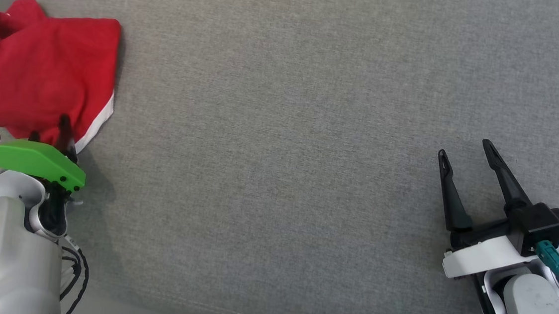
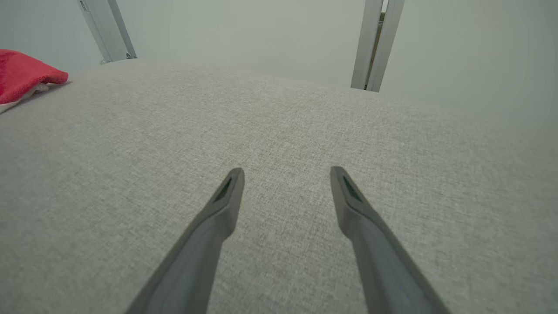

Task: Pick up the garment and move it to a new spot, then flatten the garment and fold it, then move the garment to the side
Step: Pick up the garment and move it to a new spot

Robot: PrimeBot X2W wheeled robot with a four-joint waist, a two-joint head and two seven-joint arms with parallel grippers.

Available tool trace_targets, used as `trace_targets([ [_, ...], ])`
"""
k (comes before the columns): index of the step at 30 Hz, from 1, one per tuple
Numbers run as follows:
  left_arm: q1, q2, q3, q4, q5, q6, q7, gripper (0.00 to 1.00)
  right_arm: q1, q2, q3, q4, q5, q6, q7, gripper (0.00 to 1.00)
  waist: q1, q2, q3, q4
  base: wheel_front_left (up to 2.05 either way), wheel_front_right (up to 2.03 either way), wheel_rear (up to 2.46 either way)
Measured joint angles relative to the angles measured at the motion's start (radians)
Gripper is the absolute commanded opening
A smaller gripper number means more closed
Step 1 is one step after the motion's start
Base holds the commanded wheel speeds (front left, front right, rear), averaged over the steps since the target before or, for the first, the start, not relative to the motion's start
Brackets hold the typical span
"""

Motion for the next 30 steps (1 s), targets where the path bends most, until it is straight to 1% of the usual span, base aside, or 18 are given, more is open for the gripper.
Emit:
trace_targets([
  [1, -0.008, 0.006, -0.001, 0.029, 0.000, -0.002, 0.005, 1.00, -0.001, 0.000, 0.001, 0.001, 0.002, 0.000, 0.000, 1.00, 0.0000, 0.0000, 0.011, -0.007, 0.00, 0.00, 0.00],
  [2, -0.015, 0.013, -0.002, 0.058, 0.000, -0.005, 0.012, 0.48, -0.002, 0.003, 0.001, 0.003, 0.005, 0.000, 0.000, 1.00, 0.0000, 0.0000, 0.021, -0.018, 0.00, 0.00, 0.00],
  [3, -0.021, 0.026, -0.008, 0.078, 0.002, -0.013, 0.012, 0.04, -0.002, 0.005, 0.002, 0.007, 0.007, 0.000, 0.000, 1.00, 0.0000, 0.0000, 0.028, -0.028, 0.00, 0.00, 0.00],
  [4, -0.024, 0.045, -0.012, 0.091, 0.013, -0.016, 0.004, 0.00, -0.002, 0.008, 0.003, 0.011, 0.008, 0.000, 0.000, 1.00, 0.0000, 0.0001, 0.034, -0.039, 0.00, 0.00, 0.00],
  [6, -0.025, 0.062, -0.016, 0.102, 0.019, -0.028, -0.010, 0.00, -0.001, 0.021, 0.002, 0.019, 0.016, 0.000, 0.000, 1.00, 0.0000, 0.0000, 0.036, -0.054, 0.00, 0.00, 0.00],
  [9, -0.015, 0.080, -0.041, 0.081, 0.036, -0.047, -0.034, 0.00, 0.013, 0.047, 0.001, 0.033, 0.025, 0.000, 0.000, 1.00, 0.0000, 0.0000, 0.016, -0.069, 0.00, 0.00, 0.00],
  [11, 0.000, 0.085, -0.061, 0.037, 0.044, -0.059, -0.042, 0.00, 0.029, 0.065, 0.007, 0.045, 0.033, 0.000, 0.000, 1.00, 0.0000, 0.0000, -0.005, -0.078, 0.00, 0.00, 0.00],
  [13, 0.016, 0.085, -0.090, -0.045, 0.051, -0.073, -0.040, 0.00, 0.047, 0.082, 0.017, 0.057, 0.041, 0.000, 0.000, 1.00, -0.0001, 0.0000, -0.036, -0.088, 0.00, 0.00, 0.00],
  [15, 0.042, 0.085, -0.122, -0.145, 0.051, -0.077, -0.013, 0.00, 0.060, 0.096, 0.024, 0.064, 0.047, 0.000, 0.000, 1.00, -0.0001, 0.0000, -0.070, -0.098, 0.00, 0.00, 0.00],
  [18, 0.113, 0.082, -0.163, -0.331, 0.051, -0.081, 0.050, 0.00, 0.078, 0.112, 0.035, 0.073, 0.056, 0.000, 0.000, 1.00, -0.0002, 0.0000, -0.130, -0.112, 0.00, 0.00, 0.00],
  [22, 0.219, 0.066, -0.211, -0.627, 0.032, -0.081, 0.163, 0.00, 0.095, 0.125, 0.042, 0.080, 0.066, 0.000, 0.000, 1.00, -0.0003, 0.0000, -0.203, -0.139, 0.00, 0.00, 0.00],
  [24, 0.269, 0.053, -0.243, -0.776, 0.025, -0.071, 0.217, 0.00, 0.106, 0.128, 0.043, 0.083, 0.068, 0.000, 0.000, 1.00, -0.0003, 0.0000, -0.235, -0.159, 0.00, 0.00, 0.00],
  [26, 0.310, 0.037, -0.278, -0.896, 0.021, -0.061, 0.265, 0.00, 0.108, 0.130, 0.043, 0.083, 0.069, 0.000, 0.000, 1.00, -0.0003, 0.0000, -0.256, -0.182, 0.00, 0.00, 0.00],
  [30, 0.383, -0.016, -0.393, -1.108, -0.018, -0.056, 0.371, 0.00, 0.113, 0.131, 0.038, 0.083, 0.079, 0.000, 0.000, 1.00, -0.0003, 0.0001, -0.287, -0.238, 0.00, 0.00, 0.00],
])
